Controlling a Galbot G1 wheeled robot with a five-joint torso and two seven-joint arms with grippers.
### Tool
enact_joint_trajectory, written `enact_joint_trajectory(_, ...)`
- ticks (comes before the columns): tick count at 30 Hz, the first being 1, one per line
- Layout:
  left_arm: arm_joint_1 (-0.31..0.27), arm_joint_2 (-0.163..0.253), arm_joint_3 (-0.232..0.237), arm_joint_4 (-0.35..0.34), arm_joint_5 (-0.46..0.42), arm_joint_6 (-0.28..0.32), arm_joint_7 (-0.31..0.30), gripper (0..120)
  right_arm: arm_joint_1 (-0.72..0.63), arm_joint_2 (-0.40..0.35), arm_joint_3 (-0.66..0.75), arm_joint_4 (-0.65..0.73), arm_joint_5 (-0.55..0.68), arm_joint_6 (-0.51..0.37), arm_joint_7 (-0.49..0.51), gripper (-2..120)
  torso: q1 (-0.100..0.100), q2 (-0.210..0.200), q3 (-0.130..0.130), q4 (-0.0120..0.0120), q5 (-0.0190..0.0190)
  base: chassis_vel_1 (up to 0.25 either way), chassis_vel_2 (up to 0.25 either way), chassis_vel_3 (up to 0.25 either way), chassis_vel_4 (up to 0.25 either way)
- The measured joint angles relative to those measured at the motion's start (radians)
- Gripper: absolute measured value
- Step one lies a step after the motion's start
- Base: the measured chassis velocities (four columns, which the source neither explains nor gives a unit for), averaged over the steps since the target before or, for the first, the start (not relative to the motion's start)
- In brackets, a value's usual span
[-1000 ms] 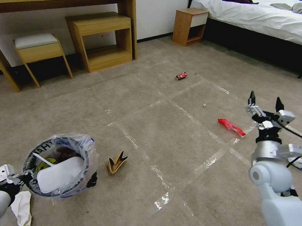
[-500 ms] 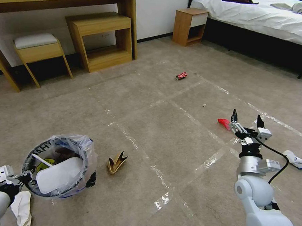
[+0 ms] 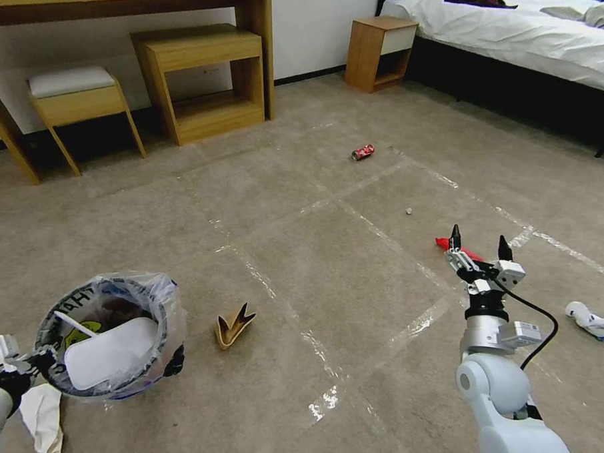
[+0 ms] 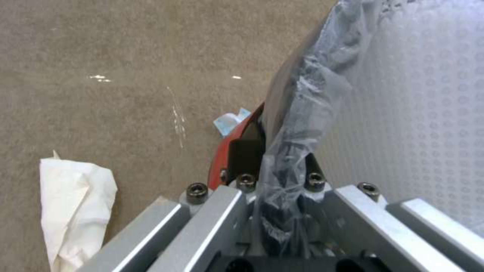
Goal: Pick up the trash bin and place the garbage on the floor into it.
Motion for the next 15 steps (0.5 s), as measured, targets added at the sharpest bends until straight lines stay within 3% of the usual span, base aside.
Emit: enact_joint_trajectory(15, -0.005, 0.006, 0.002, 0.006, -0.002, -0.003, 0.002, 1, 0.001, 0.007, -0.005, 0.0, -0.028, -0.014, 0.001, 96, 0.0, 0.0, 0.0, 0.0, 0.0001, 0.0, 0.0, 0.0, 0.0)
